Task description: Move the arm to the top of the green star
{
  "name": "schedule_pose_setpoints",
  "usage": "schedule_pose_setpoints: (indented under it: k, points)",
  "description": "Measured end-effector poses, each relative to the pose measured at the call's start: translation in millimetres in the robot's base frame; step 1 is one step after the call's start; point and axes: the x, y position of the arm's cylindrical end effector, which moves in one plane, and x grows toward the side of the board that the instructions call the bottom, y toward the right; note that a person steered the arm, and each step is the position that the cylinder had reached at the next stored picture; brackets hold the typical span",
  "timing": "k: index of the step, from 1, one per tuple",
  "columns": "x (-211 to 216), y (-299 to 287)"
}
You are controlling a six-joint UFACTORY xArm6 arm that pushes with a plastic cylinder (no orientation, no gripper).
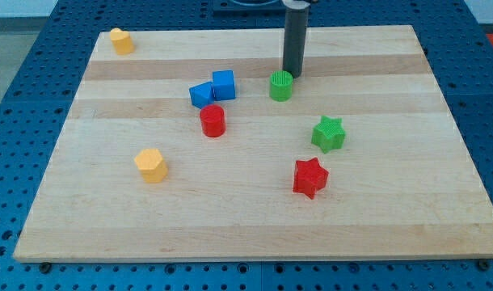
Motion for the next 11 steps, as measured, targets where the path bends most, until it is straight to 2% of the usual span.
schedule_pose_setpoints:
  k: [2, 4, 5, 7, 8, 11]
  points:
    - [-9.8, 82.1]
    - [10.0, 24.9]
    - [36.5, 25.0]
    - [54.4, 23.0]
    - [79.7, -3.3]
    - [99.4, -11.3]
